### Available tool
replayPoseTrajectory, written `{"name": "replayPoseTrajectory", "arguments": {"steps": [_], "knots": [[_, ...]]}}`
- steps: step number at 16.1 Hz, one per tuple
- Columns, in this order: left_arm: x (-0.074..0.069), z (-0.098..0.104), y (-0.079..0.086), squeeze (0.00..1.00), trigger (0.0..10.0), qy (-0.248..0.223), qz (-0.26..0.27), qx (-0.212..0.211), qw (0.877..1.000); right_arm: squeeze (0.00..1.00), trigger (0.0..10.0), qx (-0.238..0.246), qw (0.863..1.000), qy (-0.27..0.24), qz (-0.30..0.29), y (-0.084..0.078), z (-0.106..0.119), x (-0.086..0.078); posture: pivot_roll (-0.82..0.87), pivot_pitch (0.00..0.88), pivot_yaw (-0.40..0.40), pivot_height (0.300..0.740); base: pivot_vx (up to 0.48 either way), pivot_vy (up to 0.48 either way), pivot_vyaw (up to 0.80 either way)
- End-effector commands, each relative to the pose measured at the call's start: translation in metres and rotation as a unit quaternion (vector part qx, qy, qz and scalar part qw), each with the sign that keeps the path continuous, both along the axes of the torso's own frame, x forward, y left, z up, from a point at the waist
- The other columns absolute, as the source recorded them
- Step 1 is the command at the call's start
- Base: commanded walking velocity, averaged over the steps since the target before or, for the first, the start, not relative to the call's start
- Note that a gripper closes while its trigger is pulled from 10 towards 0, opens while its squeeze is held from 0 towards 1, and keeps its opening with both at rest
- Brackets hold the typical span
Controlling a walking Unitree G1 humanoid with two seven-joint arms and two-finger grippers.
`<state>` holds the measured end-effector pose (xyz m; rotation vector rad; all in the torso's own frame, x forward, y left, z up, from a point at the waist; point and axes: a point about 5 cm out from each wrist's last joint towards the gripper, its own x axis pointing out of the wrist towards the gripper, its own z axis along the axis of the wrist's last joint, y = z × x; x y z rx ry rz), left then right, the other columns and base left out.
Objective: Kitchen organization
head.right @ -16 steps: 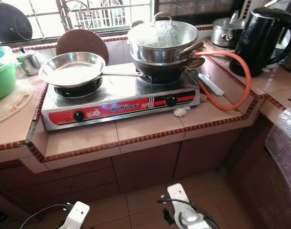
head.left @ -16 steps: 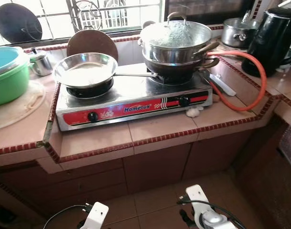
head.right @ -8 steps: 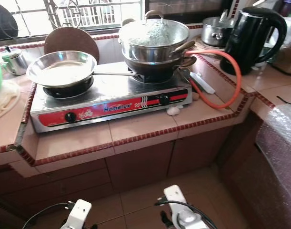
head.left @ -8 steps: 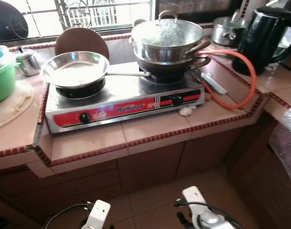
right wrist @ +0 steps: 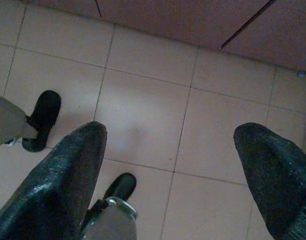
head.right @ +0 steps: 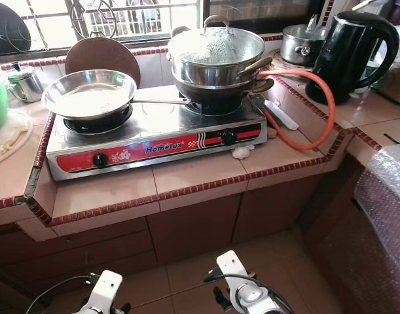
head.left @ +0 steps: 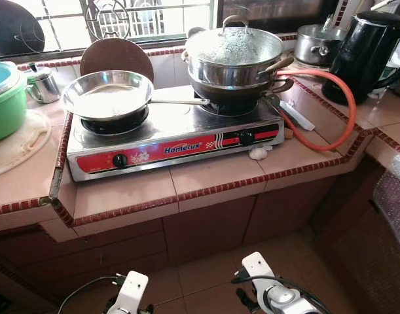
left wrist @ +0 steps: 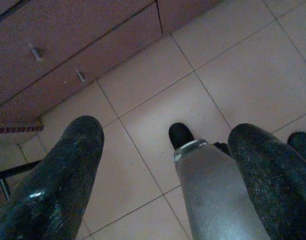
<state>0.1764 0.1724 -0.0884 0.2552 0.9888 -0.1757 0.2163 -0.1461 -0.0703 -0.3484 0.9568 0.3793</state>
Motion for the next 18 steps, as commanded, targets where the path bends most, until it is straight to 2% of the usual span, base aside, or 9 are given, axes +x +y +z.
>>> {"name": "replayPoseTrajectory", "arguments": {"steps": [1,3,5,6,7,11,18], "knots": [[0.003,0.001,-0.004,0.0,10.0,-0.002,-0.001,-0.001,1.0,0.0,10.0,-0.003,1.0,0.005,0.005,-0.002,-0.002,-0.004,-0.05,0.0,0.011,0.74,0.0,0.0,0.0],[0.001,-0.001,-0.008,0.0,10.0,0.005,0.006,-0.002,1.0,0.0,10.0,-0.006,1.0,0.005,0.01,-0.002,-0.002,-0.004,-0.05,0.0,0.012,0.74,0.0,0.0,0.0],[0.007,0.002,-0.017,0.0,10.0,0.001,-0.001,-0.001,1.0,0.0,10.0,-0.006,1.0,0.005,0.02,-0.002,-0.002,-0.004,-0.04,0.0,0.011,0.74,0.0,0.0,0.0],[0.008,0.002,-0.016,0.0,10.0,0.001,0.0,-0.003,1.0,0.0,10.0,-0.007,1.0,0.005,0.022,-0.001,-0.002,-0.004,-0.04,0.0,0.012,0.74,0.0,0.0,0.8],[0.006,0.002,-0.008,0.0,10.0,0.001,0.005,-0.003,1.0,0.0,10.0,-0.006,1.0,0.005,0.024,0.0,-0.002,-0.004,-0.05,0.0,0.012,0.74,0.0,0.0,0.8],[0.006,0.002,-0.004,0.0,10.0,0.002,0.005,0.0,1.0,0.0,10.0,-0.006,1.0,0.005,0.031,0.001,-0.002,-0.005,-0.05,0.0,0.016,0.74,0.0,0.0,0.0],[0.003,0.001,0.0,0.0,10.0,0.009,0.001,0.012,1.0,0.0,10.0,-0.011,0.999,0.007,0.042,0.001,-0.004,-0.007,-0.05,0.0,0.012,0.74,0.0,0.0,0.8]]}}
